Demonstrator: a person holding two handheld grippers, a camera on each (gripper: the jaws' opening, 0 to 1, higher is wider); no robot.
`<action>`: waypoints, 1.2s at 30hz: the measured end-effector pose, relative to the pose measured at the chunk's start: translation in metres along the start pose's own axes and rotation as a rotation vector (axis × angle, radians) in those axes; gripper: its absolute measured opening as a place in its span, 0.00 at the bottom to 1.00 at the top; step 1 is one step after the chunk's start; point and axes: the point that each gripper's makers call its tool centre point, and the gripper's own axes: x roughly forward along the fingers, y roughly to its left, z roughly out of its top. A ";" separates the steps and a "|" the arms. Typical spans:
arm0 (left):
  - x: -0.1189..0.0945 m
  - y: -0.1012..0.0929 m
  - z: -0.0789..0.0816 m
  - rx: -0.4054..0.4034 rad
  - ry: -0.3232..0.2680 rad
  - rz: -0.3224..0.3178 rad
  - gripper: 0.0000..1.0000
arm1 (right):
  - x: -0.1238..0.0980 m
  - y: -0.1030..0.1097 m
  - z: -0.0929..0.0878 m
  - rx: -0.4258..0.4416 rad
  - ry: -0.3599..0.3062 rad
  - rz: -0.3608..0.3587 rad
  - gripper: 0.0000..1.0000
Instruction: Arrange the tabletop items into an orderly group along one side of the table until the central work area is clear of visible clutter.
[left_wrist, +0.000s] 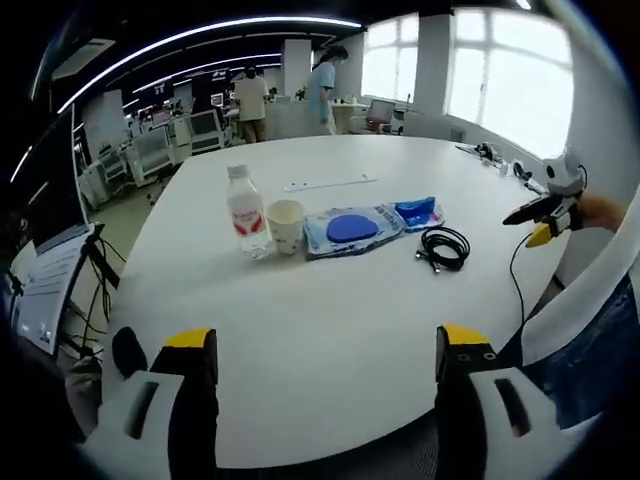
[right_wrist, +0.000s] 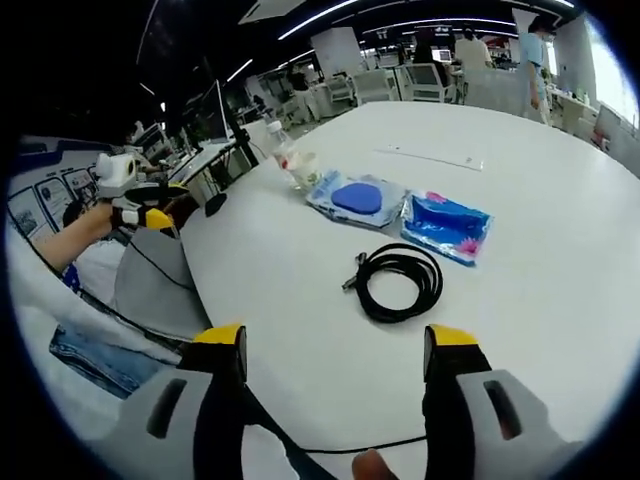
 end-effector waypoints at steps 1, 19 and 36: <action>-0.001 0.000 -0.001 0.000 0.002 0.002 0.93 | 0.000 0.000 0.000 0.003 -0.002 0.000 0.70; 0.004 0.008 -0.003 0.032 0.022 0.008 0.91 | -0.015 -0.009 -0.023 0.075 -0.007 -0.042 0.66; 0.006 0.010 0.000 -0.045 -0.033 0.001 0.86 | 0.012 -0.006 0.004 0.066 -0.010 -0.012 0.64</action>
